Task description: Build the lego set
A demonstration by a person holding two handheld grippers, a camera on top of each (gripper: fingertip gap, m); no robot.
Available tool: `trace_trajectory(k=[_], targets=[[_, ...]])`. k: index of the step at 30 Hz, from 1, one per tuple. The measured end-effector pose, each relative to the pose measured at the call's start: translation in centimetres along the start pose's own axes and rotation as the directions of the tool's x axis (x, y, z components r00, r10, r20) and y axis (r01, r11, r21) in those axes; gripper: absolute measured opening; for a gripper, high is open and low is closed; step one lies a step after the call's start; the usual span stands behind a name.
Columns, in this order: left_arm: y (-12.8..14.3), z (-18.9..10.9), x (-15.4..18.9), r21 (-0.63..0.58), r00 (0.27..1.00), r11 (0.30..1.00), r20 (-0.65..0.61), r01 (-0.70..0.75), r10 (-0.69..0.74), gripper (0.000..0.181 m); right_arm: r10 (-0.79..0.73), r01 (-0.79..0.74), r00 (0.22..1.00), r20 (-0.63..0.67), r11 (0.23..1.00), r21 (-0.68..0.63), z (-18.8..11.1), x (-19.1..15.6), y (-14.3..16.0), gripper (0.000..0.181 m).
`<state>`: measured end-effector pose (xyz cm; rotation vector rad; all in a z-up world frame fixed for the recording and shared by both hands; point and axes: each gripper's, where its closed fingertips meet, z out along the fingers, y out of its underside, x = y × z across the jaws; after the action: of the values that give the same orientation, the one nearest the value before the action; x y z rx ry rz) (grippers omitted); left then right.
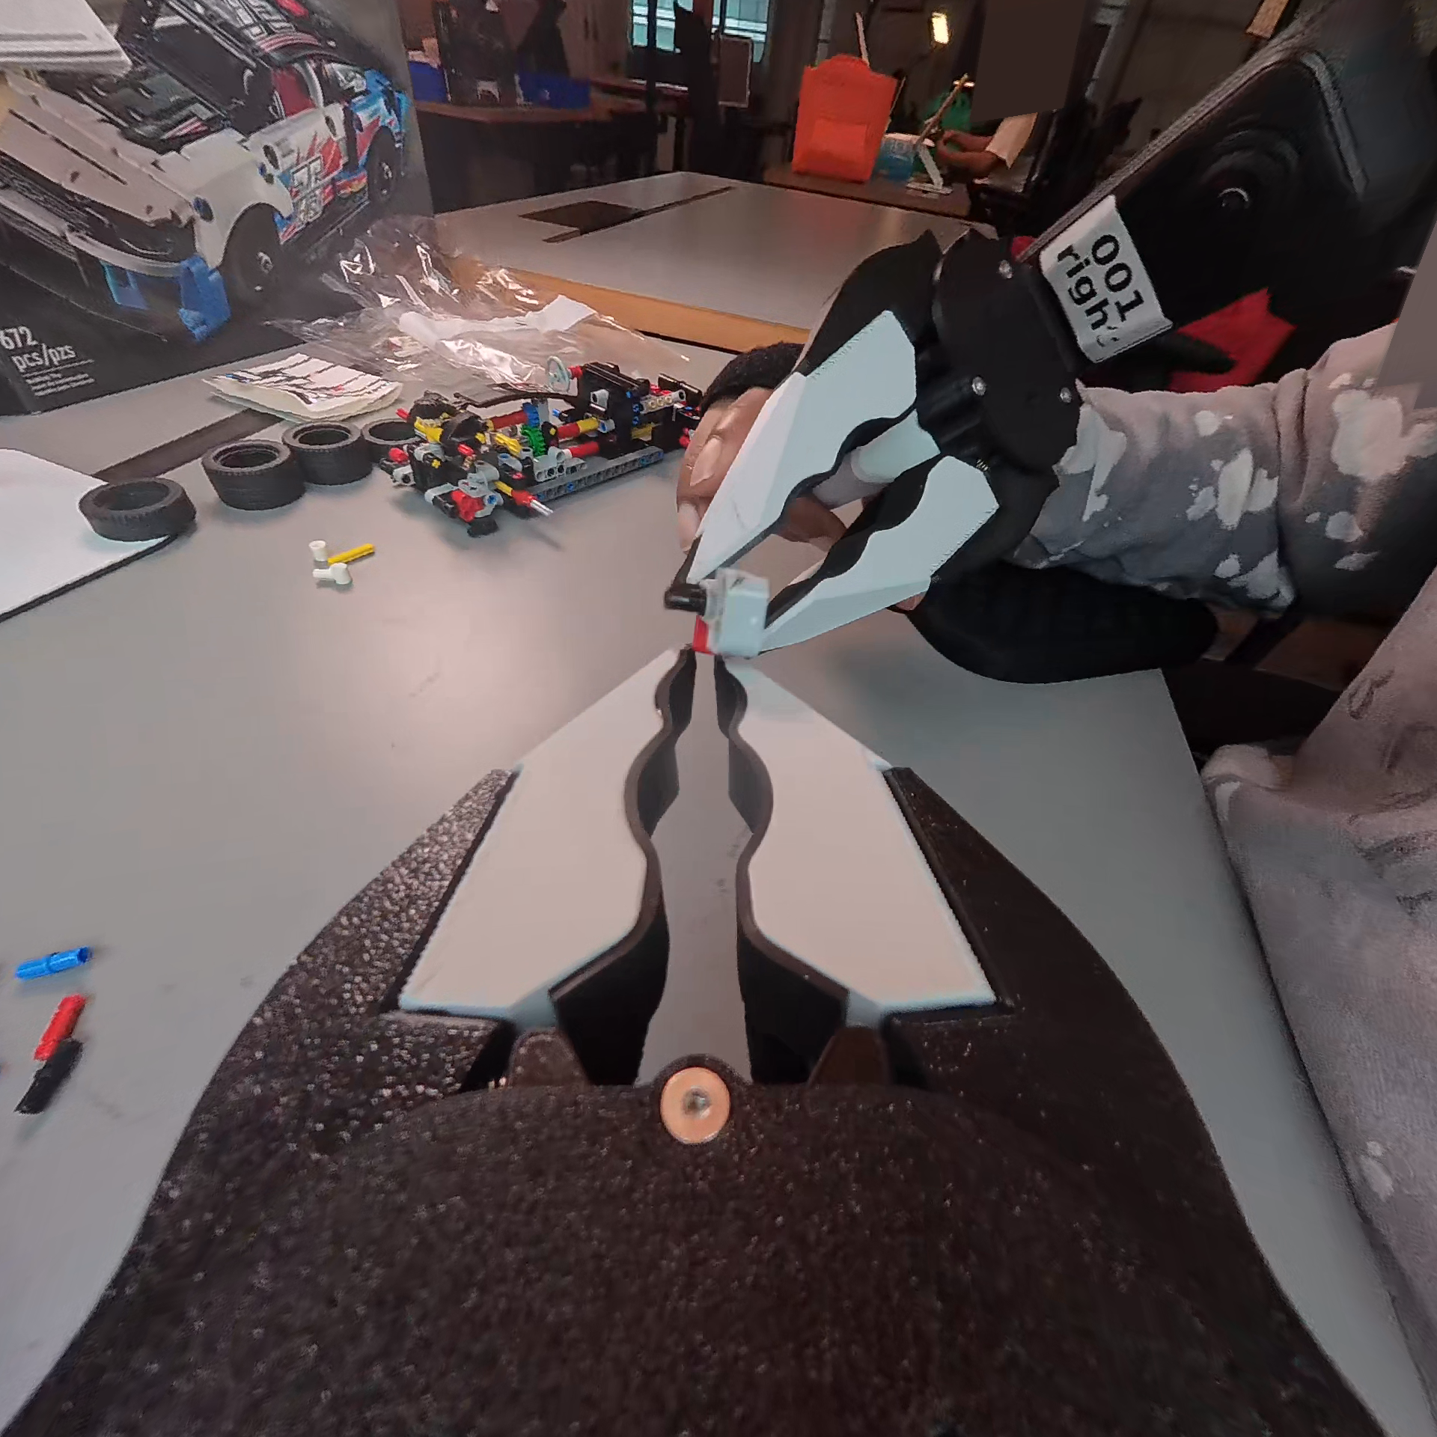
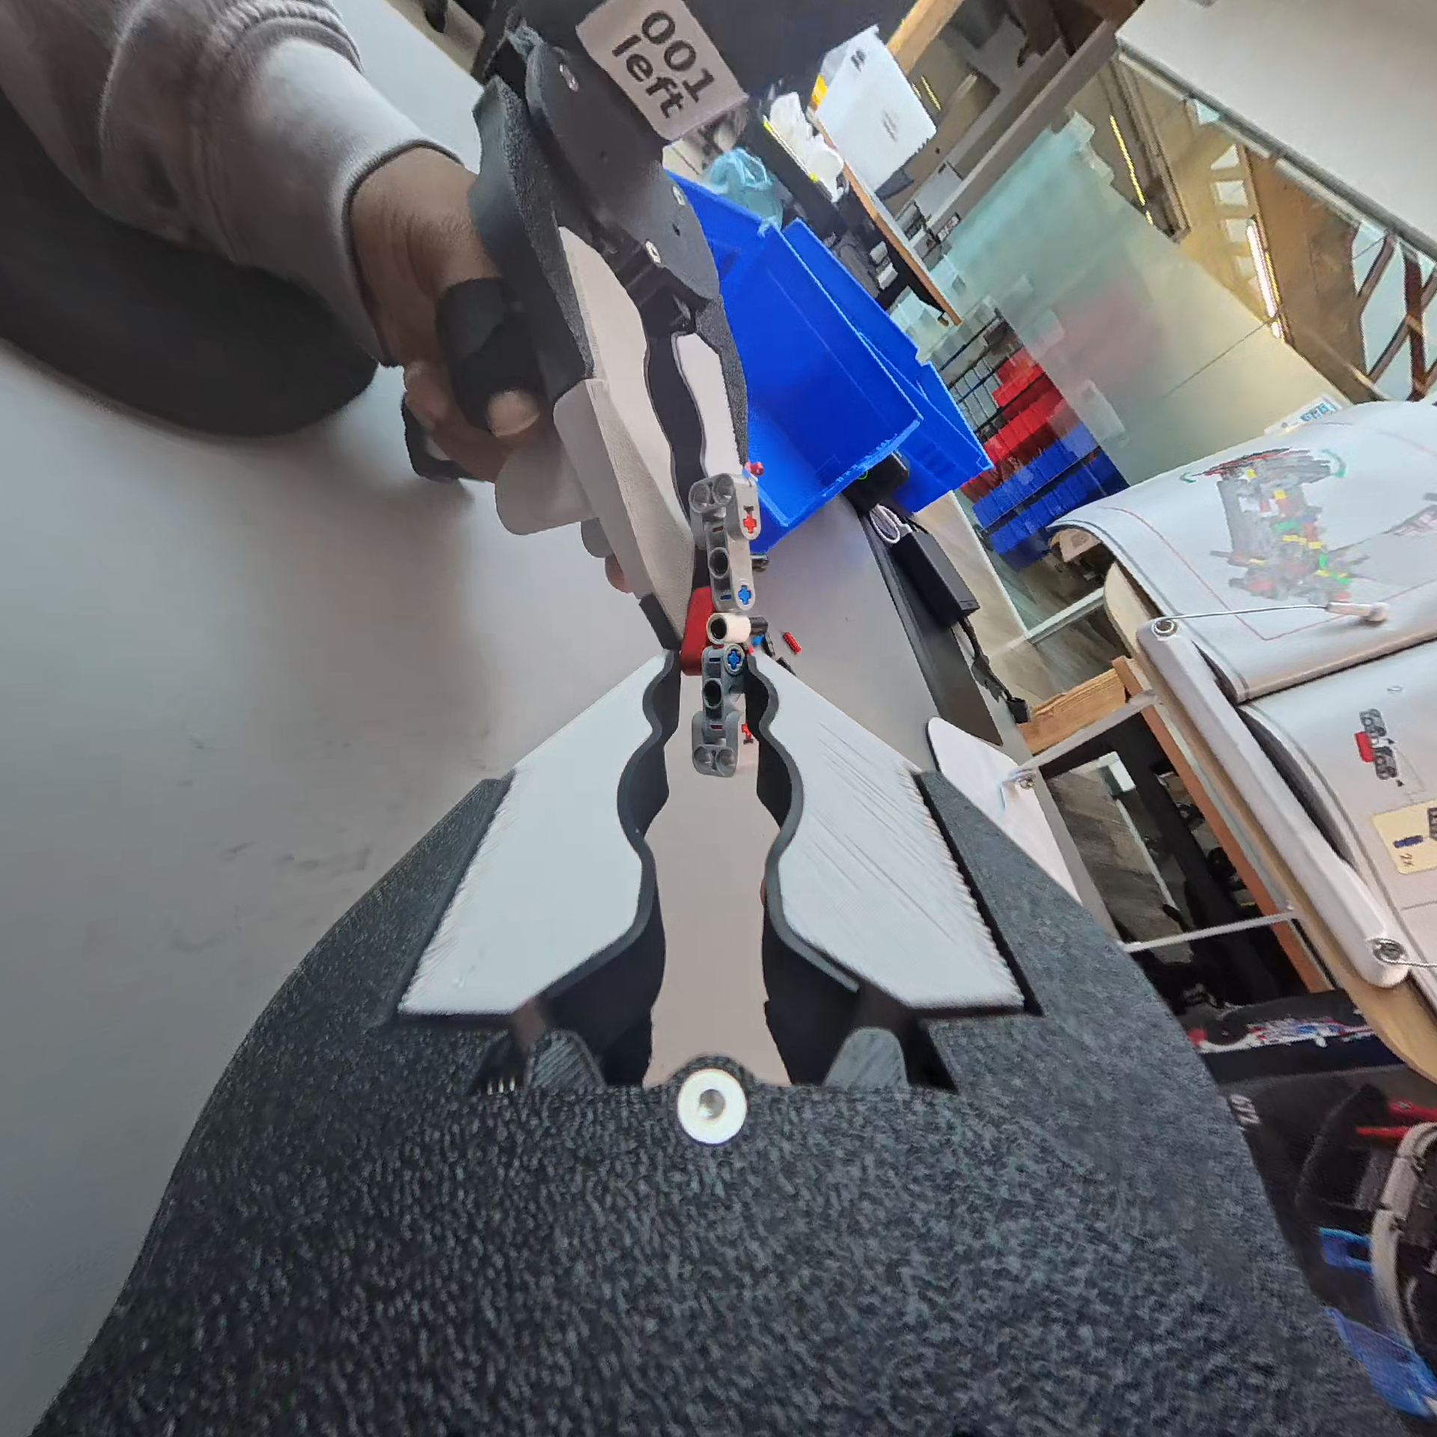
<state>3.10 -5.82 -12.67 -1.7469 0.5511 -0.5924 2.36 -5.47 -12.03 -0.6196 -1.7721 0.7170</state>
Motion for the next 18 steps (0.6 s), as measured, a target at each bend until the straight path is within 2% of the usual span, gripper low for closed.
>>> trace_trajectory(k=[2,7,10,13,16,18], targets=[[-0.6,-0.3,0.7,0.035,0.999,0.999,-0.053,0.005,-0.003,0.0,0.083,-0.084,0.996,0.021,0.995,0.054,-0.2,0.0,-0.5,0.014],[-0.9,-0.7,0.7,0.064,0.998,0.998,-0.06,-0.011,0.015,0.0,0.333,-0.351,0.931,0.153,0.929,0.113,-1.1,0.0,-0.7,0.014],[-1.2,-0.6,0.8,0.08,0.996,0.996,-0.086,0.046,-0.039,0.0,0.397,-0.422,0.902,0.169,0.894,0.15,-1.5,0.4,-1.1,0.013],[-2.2,-0.5,1.2,0.119,0.965,0.969,-0.177,0.218,-0.196,0.026,0.4,-0.42,0.906,0.139,0.891,0.175,-1.2,0.7,-1.6,0.013],[-2.9,-0.4,0.8,0.143,0.915,0.918,-0.23,0.37,-0.333,0.02,0.323,-0.332,0.943,0.084,0.929,0.164,-0.7,0.5,-1.9,0.013],[-2.9,-0.5,0.8,0.141,0.912,0.917,-0.24,0.373,-0.334,0.007,0.251,-0.254,0.967,0.035,0.955,0.157,-0.7,0.5,-2.0,0.013]])
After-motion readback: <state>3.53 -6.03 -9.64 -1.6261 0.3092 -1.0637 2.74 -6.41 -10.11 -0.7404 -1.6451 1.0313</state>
